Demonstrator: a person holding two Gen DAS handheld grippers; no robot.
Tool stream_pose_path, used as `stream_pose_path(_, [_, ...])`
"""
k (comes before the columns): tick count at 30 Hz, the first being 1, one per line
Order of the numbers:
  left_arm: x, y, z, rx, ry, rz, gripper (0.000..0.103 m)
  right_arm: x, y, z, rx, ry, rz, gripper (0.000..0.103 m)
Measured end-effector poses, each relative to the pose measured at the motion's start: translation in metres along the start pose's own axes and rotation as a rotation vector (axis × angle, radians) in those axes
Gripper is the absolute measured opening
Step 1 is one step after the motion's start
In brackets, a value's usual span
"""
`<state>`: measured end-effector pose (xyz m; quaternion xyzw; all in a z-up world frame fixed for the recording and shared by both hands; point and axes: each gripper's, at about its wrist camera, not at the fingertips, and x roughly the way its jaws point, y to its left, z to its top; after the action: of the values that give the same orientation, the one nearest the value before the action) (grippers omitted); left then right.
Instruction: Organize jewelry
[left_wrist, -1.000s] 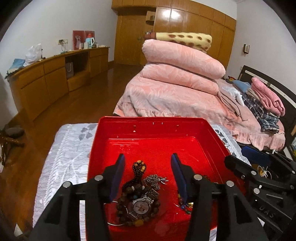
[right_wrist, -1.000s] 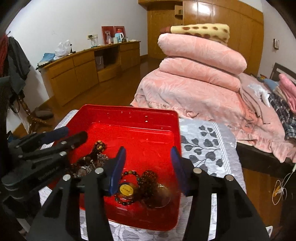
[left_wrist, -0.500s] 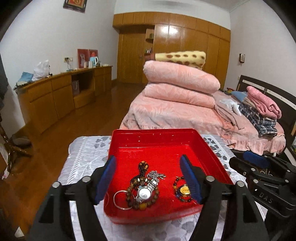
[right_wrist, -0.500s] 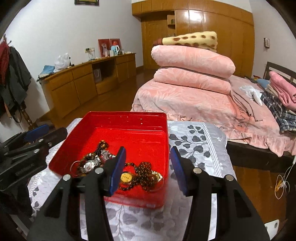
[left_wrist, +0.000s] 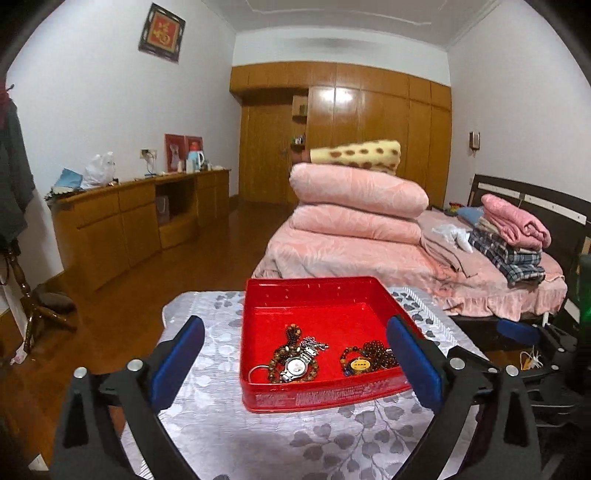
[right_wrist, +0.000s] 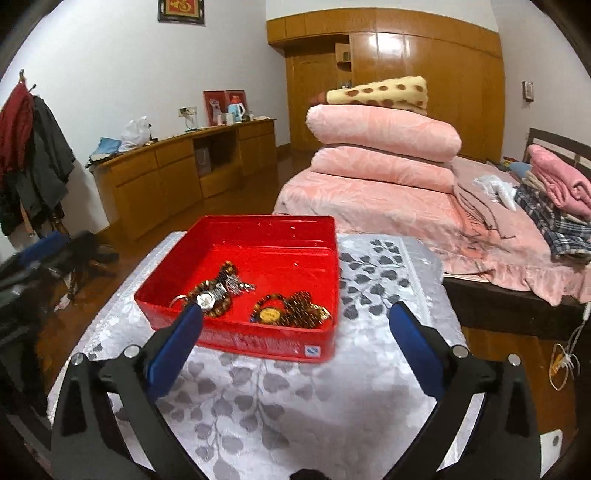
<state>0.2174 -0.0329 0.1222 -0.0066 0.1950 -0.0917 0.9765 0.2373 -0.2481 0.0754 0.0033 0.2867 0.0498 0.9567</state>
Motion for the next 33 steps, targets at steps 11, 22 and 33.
stream_pose_path(11, [-0.058, -0.004, -0.005, 0.071, -0.084, 0.050, 0.097, -0.065, 0.009, -0.004, -0.023, -0.158, 0.040, 0.098])
stream_pose_path(22, [-0.086, -0.011, -0.013, 0.095, -0.151, 0.058, 0.097, -0.099, 0.016, -0.008, -0.048, -0.245, 0.052, 0.097])
stream_pose_path(33, [-0.095, -0.008, -0.014, 0.082, -0.172, 0.045, 0.097, -0.110, 0.021, -0.011, -0.060, -0.291, 0.059, 0.097])
